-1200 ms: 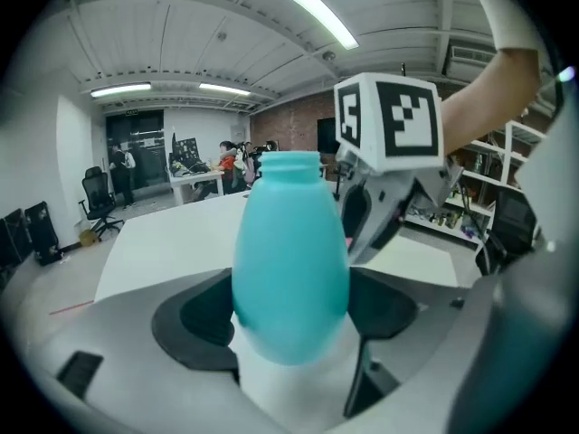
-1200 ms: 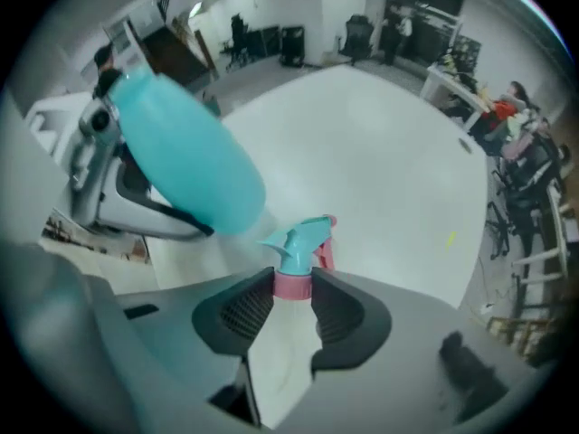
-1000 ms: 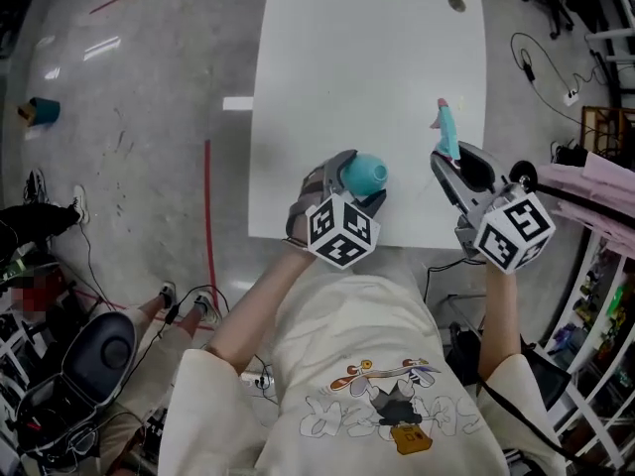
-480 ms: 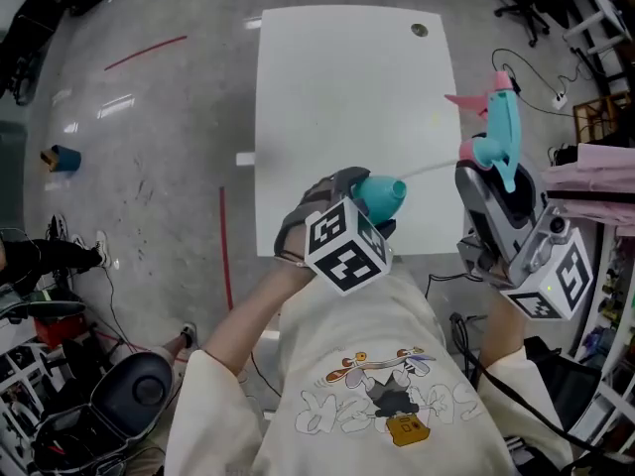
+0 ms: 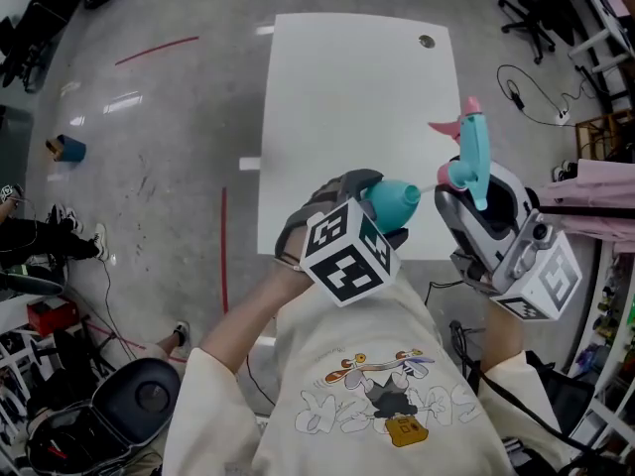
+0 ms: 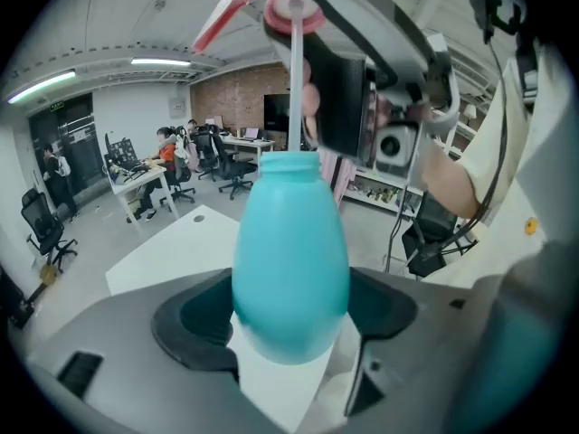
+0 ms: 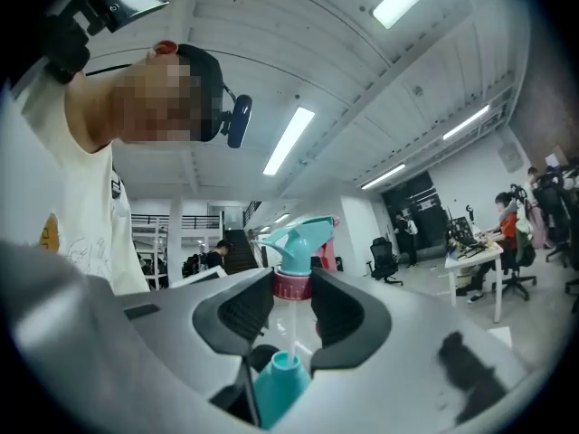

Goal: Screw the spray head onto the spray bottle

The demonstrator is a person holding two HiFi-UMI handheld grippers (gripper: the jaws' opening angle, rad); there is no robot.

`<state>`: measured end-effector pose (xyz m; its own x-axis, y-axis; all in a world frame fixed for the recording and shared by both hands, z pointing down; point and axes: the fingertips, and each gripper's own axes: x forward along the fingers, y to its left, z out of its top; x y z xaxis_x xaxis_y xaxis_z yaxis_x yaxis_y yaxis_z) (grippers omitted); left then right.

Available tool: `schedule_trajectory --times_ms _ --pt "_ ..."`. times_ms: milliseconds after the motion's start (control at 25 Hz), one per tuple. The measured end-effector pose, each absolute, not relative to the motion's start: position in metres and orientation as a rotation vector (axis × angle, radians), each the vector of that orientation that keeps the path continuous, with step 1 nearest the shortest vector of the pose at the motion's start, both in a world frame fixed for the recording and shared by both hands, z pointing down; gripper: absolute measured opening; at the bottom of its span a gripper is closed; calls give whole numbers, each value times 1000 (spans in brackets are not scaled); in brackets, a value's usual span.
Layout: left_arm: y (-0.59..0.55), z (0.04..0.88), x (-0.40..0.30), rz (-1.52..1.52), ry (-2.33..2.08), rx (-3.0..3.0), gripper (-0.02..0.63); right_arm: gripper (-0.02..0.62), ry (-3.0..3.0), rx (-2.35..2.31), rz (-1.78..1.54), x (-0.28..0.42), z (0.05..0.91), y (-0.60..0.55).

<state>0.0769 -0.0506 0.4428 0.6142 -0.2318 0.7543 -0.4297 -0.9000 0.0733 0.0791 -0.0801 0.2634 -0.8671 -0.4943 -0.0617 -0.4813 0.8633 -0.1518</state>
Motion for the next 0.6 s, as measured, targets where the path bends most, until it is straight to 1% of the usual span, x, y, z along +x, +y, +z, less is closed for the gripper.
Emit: schedule_trajectory --times_ms 120,200,440,600 --pt "-59 413 78 1115 -531 2649 371 132 3017 -692 -176 60 277 -79" --pt "-57 394 80 1090 -492 2697 371 132 3049 -586 -158 59 281 -69" --pt "-16 355 81 1013 -21 2795 371 132 3037 -49 -236 63 251 -29" --pt "-2 343 78 1081 158 2795 371 132 3036 150 -222 59 237 -20"
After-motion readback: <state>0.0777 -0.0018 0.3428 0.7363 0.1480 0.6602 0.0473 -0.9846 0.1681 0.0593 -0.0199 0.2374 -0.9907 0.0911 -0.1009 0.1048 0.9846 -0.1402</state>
